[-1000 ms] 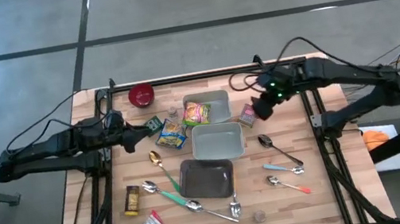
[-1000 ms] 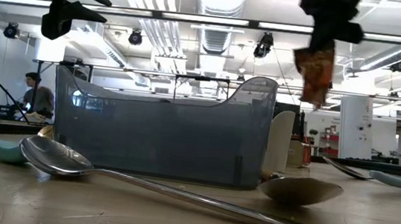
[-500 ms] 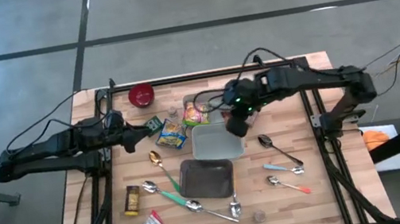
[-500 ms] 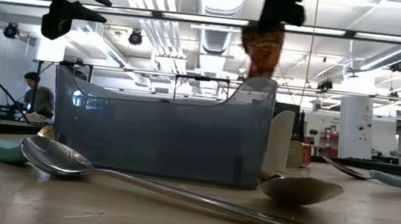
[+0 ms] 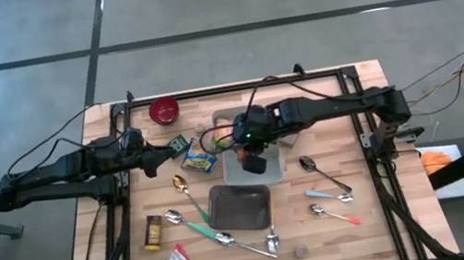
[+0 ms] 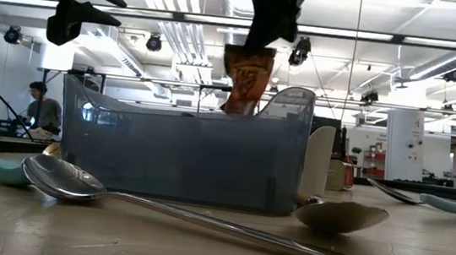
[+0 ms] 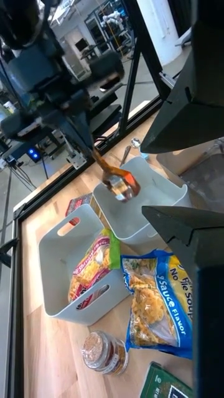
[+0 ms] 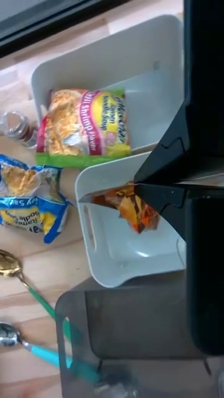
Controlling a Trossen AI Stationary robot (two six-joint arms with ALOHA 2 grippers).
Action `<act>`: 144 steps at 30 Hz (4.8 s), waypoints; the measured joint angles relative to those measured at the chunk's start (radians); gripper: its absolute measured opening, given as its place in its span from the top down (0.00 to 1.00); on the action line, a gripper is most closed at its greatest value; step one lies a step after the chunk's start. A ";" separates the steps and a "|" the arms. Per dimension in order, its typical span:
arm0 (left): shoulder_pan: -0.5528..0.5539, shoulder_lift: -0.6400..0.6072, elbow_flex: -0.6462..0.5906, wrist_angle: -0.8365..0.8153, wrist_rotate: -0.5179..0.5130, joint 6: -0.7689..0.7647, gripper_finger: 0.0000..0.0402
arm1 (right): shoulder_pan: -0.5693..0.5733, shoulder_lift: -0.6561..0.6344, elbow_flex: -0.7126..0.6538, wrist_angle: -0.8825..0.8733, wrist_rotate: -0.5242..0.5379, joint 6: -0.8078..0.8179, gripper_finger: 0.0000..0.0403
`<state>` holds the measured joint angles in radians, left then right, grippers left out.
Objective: Pick & Place Food Item
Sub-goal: Put the orange seasoning pack into the bottom gray bin, then put the black spoon into the black bin
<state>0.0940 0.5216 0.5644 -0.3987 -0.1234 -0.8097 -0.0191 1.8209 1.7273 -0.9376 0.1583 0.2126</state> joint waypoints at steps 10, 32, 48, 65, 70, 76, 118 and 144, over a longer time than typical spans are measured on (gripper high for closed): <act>0.000 0.000 0.000 -0.007 0.000 0.000 0.62 | 0.002 0.070 -0.012 0.113 0.001 -0.113 0.98; 0.000 0.000 0.000 -0.029 0.000 0.000 0.62 | 0.001 0.168 -0.078 0.257 0.054 -0.201 0.98; 0.000 0.000 0.000 -0.033 0.000 0.000 0.62 | 0.002 0.166 -0.112 0.280 0.042 -0.188 0.98; 0.000 0.000 0.000 -0.033 0.000 0.000 0.62 | 0.001 0.158 -0.112 0.267 -0.053 -0.119 0.56; 0.000 0.000 0.000 -0.033 0.000 0.000 0.62 | 0.001 0.143 -0.106 0.261 -0.043 -0.105 0.50; 0.000 0.000 0.000 -0.033 0.000 0.000 0.62 | 0.001 0.112 -0.102 0.251 -0.014 -0.081 0.49; 0.000 0.074 0.051 -0.078 0.210 0.087 0.62 | 0.303 -0.474 -0.952 0.050 -0.110 0.940 0.50; -0.012 0.286 0.232 -0.335 0.304 0.498 0.62 | 0.282 -0.339 -1.077 0.232 -0.079 0.810 0.81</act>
<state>0.0822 0.8073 0.7963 -0.7339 0.1810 -0.3119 0.2624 1.4816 0.6505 -0.7061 0.0797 1.0224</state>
